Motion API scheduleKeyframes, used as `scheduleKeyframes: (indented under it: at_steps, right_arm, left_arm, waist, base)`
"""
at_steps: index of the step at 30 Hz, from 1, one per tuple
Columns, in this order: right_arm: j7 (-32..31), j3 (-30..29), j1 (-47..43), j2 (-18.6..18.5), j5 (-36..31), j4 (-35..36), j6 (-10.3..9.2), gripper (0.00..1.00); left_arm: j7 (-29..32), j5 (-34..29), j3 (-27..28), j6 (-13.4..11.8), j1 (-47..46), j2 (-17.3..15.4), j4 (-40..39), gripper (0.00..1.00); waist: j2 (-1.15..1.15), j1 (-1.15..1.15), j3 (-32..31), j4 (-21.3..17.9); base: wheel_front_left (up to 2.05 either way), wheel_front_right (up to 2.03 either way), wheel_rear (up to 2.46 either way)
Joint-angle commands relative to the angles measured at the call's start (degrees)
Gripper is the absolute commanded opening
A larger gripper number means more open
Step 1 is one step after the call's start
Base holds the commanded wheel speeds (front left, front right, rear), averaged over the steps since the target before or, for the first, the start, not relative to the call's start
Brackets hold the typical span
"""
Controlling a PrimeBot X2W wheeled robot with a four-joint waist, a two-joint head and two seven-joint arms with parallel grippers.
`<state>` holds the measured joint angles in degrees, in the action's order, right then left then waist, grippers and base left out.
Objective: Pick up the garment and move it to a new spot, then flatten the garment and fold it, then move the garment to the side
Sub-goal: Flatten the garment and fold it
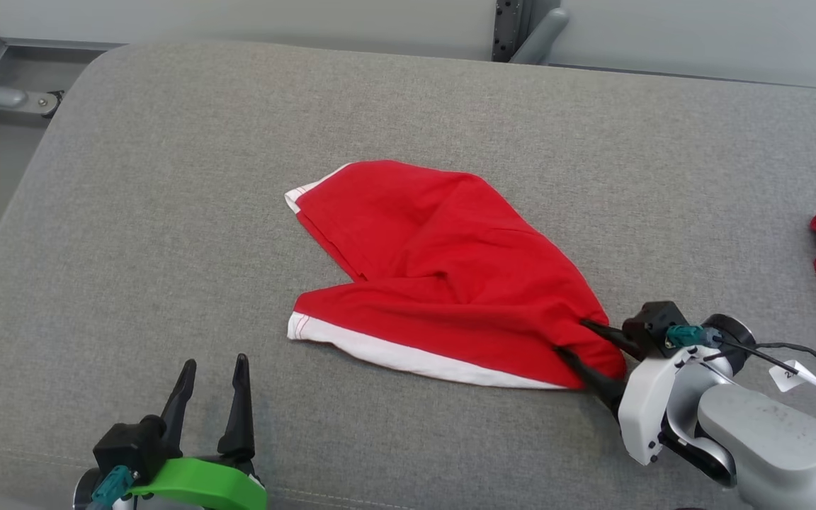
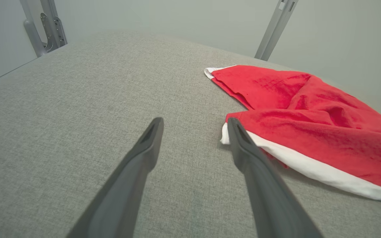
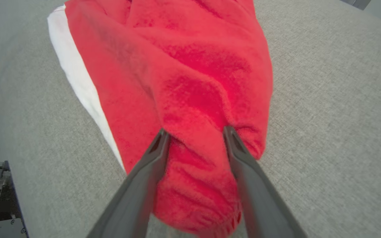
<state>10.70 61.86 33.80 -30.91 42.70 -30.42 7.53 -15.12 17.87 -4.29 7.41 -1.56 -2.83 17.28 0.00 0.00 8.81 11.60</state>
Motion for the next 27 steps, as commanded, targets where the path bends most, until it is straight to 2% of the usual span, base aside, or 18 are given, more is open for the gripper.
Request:
scheduleKeyframes:
  at_steps: [1,2,3,7,15,21,27]
  right_arm:
    - [-0.37,0.14,0.95,0.18,-0.21,-0.79,-0.09,0.34]
    - [-0.61,0.31,1.23,0.34,-0.32,-1.28,-0.09,0.22]
    - [-0.67,0.49,1.51,0.42,-0.38,-1.61,-0.09,0.00]
    - [0.08,-0.42,3.51,0.35,-0.31,-3.07,-0.10,0.00]
    - [1.03,-6.15,7.95,1.18,1.11,-7.14,-0.09,0.00]
    - [-2.06,-7.22,11.73,3.89,2.46,-13.80,-0.09,0.00]
    - [-0.81,-8.34,15.19,6.87,2.67,-20.82,-0.09,0.00]
  left_arm:
    - [0.01,0.36,0.05,0.12,-0.83,-0.16,-0.11,1.00]
    - [0.01,0.44,-0.01,0.12,-0.96,-0.16,-0.23,1.00]
    - [0.01,0.45,-0.09,0.12,-1.02,-0.16,-0.35,1.00]
    - [0.01,0.74,-0.73,0.10,-1.70,-0.17,-0.68,1.00]
    - [0.01,1.03,-2.07,0.11,-3.08,-0.16,-1.00,1.00]
    - [0.02,1.71,-4.55,0.11,-4.33,-0.15,-0.58,1.00]
    - [0.01,2.33,-6.26,0.11,-5.09,-0.15,-0.62,1.00]
  waist:
    - [0.00,0.00,0.54,0.40]
    - [0.00,0.00,0.80,0.54]
    - [0.00,0.00,1.00,0.65]
    - [0.00,0.00,2.09,1.35]
    - [0.00,0.00,4.49,4.16]
    - [0.00,0.00,6.59,7.83]
    - [0.00,0.00,7.75,10.41]
  base:
    - [0.00,0.00,0.00]
    - [0.00,0.00,0.00]
    - [0.00,0.00,0.00]
    - [0.00,0.00,0.00]
    - [0.00,0.00,0.00]
    - [0.00,0.00,0.00]
    - [0.00,0.00,0.00]
